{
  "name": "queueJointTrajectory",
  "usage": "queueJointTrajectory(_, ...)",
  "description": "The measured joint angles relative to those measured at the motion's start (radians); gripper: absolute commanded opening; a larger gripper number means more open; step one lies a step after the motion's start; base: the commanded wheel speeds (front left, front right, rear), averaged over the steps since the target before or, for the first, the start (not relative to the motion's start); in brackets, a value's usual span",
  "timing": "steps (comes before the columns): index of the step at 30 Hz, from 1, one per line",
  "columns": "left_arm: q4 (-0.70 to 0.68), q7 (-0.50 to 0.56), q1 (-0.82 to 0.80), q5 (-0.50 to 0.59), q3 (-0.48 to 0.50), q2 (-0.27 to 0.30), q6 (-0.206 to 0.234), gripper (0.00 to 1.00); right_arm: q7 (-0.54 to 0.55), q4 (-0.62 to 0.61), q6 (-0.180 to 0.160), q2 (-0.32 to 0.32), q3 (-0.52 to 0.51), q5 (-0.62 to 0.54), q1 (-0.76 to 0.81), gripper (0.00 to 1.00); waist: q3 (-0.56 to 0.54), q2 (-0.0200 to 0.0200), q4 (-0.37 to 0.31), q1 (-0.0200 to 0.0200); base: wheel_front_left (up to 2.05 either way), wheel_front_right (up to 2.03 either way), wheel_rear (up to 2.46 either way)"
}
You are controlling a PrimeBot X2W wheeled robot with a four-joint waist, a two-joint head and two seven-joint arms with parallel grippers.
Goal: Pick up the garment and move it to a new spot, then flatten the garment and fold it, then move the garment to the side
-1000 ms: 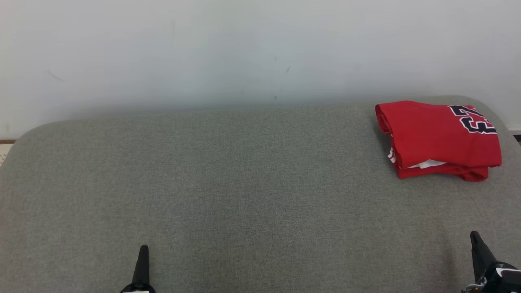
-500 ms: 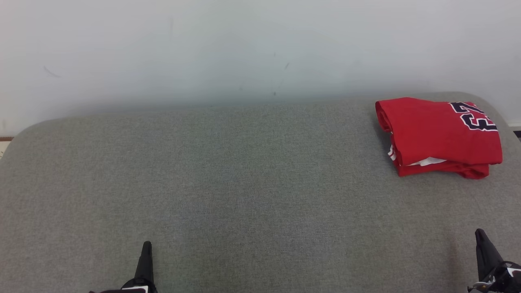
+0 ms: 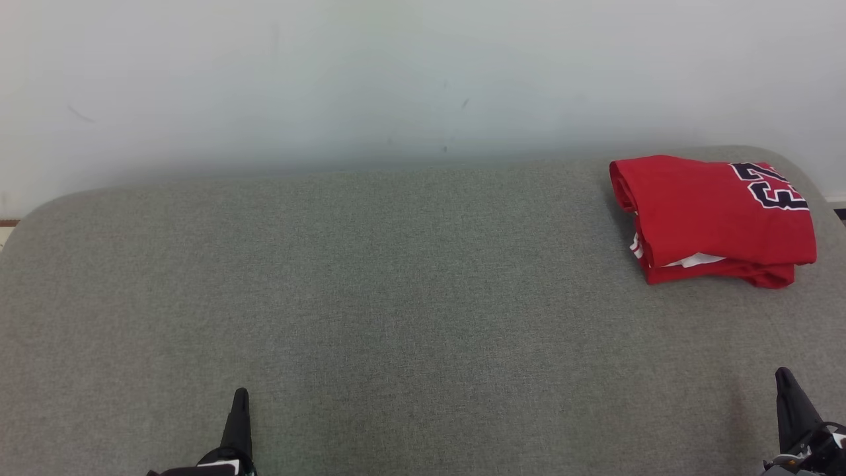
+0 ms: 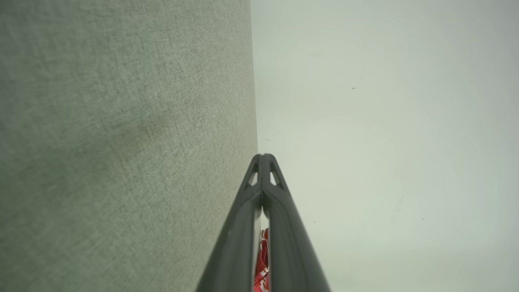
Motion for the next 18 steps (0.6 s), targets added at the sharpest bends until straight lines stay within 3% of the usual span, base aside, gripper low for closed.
queueJointTrajectory(18, 0.000, 0.000, -0.001, 0.000, 0.000, 0.000, 0.000, 0.00, 0.000, 0.000, 0.000, 0.000, 0.000, 0.000, 0.000, 0.00, 0.000, 0.0000, 0.000, 0.0000, 0.00, 0.00, 0.00)
